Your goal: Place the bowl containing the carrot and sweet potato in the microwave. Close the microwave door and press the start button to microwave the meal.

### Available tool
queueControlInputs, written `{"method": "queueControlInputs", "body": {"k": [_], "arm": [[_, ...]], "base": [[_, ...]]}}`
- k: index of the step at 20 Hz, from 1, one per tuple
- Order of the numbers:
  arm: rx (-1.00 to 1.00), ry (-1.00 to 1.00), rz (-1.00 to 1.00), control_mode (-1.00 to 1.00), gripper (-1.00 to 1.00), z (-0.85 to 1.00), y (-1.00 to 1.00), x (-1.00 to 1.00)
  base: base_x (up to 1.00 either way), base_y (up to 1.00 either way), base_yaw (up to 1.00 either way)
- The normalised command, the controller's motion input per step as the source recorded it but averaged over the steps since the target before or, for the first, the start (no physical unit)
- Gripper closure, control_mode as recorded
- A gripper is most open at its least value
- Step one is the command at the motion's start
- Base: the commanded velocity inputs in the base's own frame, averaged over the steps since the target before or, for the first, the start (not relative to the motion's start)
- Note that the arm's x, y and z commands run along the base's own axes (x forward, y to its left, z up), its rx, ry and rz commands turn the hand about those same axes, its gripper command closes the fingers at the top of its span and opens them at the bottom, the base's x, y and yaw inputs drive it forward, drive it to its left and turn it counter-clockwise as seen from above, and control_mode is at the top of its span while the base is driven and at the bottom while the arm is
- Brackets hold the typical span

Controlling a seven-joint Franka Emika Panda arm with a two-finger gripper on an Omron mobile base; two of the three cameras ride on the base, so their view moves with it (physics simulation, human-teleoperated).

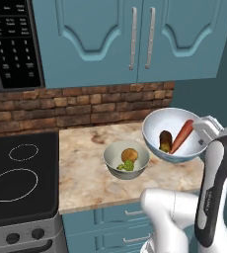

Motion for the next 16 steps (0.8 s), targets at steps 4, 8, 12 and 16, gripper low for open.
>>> {"method": "queueControlInputs", "body": {"k": [4, 8, 12, 16], "arm": [[-0.03, 0.0, 0.11, -1.0, 1.0, 0.36, 0.19, -0.67], [-0.01, 0.0, 0.01, -1.0, 1.0, 0.08, 0.02, -0.06], [0.0, 0.0, 0.0, 1.0, 1.0, 0.0, 0.0, 0.0], [0.0, 0.0, 0.0, 1.0, 1.0, 0.0, 0.0, 0.0]], "base": [[0.0, 0.0, 0.0], [0.0, 0.0, 0.0], [-0.1, 0.02, 0.02], [-0.74, 0.4, 0.21]]}}
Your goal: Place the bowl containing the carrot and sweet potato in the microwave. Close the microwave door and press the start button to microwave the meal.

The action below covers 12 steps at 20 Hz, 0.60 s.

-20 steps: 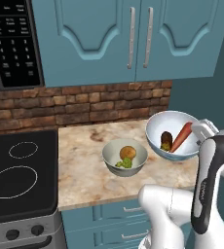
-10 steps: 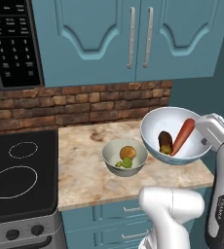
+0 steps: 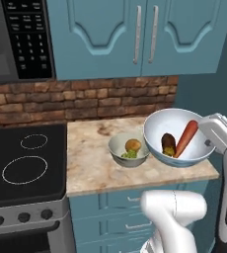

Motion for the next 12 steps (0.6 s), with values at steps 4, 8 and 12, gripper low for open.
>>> {"method": "queueControlInputs", "body": {"k": [4, 8, 12], "arm": [[0.0, 0.0, 0.0, 1.0, 1.0, 0.0, 0.0, 0.0], [0.0, 0.0, 0.0, 1.0, 1.0, 0.0, 0.0, 0.0], [0.0, 0.0, 0.0, 1.0, 1.0, 0.0, 0.0, 0.0]], "base": [[-0.75, 0.73, 0.28], [-0.13, 1.0, 0.24], [0.08, 1.0, 0.18]]}}
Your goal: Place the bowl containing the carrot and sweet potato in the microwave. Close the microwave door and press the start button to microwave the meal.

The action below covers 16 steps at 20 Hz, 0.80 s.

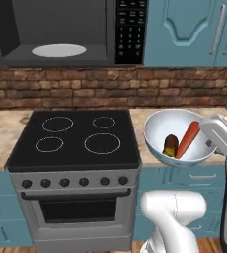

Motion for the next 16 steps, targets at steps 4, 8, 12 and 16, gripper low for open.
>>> {"method": "queueControlInputs", "body": {"k": [4, 8, 12, 16], "arm": [[0.0, 0.0, 0.0, 1.0, 1.0, 0.0, 0.0, 0.0], [0.0, 0.0, 0.0, 1.0, 1.0, 0.0, 0.0, 0.0], [0.0, 0.0, 0.0, 1.0, 1.0, 0.0, 0.0, 0.0], [0.0, 0.0, 0.0, 1.0, 1.0, 0.0, 0.0, 0.0]], "base": [[0.33, 0.97, 0.18], [0.55, 0.58, 0.21], [0.63, 0.24, 0.2], [0.48, 0.05, 0.24]]}}
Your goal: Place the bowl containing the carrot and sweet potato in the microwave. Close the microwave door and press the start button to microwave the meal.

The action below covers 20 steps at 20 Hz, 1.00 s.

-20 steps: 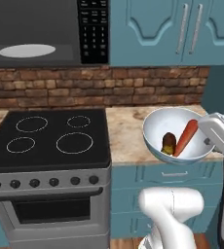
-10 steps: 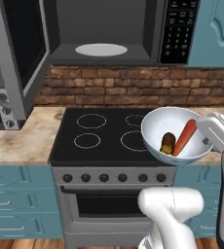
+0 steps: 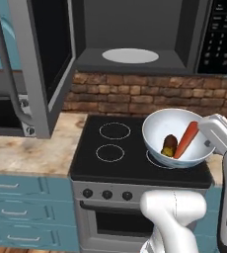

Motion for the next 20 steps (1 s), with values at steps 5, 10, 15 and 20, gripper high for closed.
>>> {"method": "queueControlInputs", "body": {"k": [5, 10, 15, 20], "arm": [[0.0, 0.0, 0.0, 1.0, 1.0, 0.0, 0.0, 0.0], [0.0, 0.0, 0.0, 1.0, 1.0, 0.0, 0.0, 0.0], [0.0, 0.0, 0.0, 1.0, 1.0, 0.0, 0.0, 0.0], [0.0, 0.0, 0.0, 1.0, 1.0, 0.0, 0.0, 0.0]], "base": [[0.34, 0.14, 0.29], [0.4, 0.24, 0.28], [0.45, 0.49, 0.14], [0.21, 0.54, -0.19]]}}
